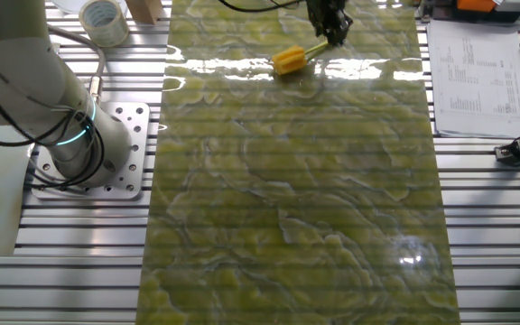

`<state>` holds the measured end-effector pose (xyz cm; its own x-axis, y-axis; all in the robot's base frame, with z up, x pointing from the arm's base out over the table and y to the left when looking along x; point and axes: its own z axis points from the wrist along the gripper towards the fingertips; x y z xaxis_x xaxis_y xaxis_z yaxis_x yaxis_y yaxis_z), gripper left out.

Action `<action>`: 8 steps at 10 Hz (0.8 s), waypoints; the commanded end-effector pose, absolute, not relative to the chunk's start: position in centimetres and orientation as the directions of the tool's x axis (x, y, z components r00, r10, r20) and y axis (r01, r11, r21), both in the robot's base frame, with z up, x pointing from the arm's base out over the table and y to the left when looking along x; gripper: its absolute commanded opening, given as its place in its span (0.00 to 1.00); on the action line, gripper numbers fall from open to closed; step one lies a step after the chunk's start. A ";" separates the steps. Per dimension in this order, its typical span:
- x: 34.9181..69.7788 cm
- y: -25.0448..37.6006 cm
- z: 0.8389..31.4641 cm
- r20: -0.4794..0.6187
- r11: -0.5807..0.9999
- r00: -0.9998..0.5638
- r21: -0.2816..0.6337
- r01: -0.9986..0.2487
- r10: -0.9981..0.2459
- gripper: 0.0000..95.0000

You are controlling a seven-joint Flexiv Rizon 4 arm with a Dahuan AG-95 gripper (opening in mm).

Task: Scrub the table with a brush

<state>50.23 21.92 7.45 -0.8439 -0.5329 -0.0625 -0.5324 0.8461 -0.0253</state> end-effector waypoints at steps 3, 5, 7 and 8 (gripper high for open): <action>51.9 17.2 9.0 -0.044 0.857 -0.856 -0.003 -0.515 -0.515 0.00; 52.8 15.1 9.6 -0.026 0.865 -0.865 0.011 -0.501 -0.501 0.00; 53.1 14.7 9.7 -0.023 0.856 -0.856 0.013 -0.517 -0.516 0.00; 53.1 14.7 9.7 -0.026 0.879 -0.879 0.014 -0.476 -0.476 0.00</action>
<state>53.31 14.83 9.61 -0.8607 -0.5091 -0.0039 -0.5090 0.8604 0.0255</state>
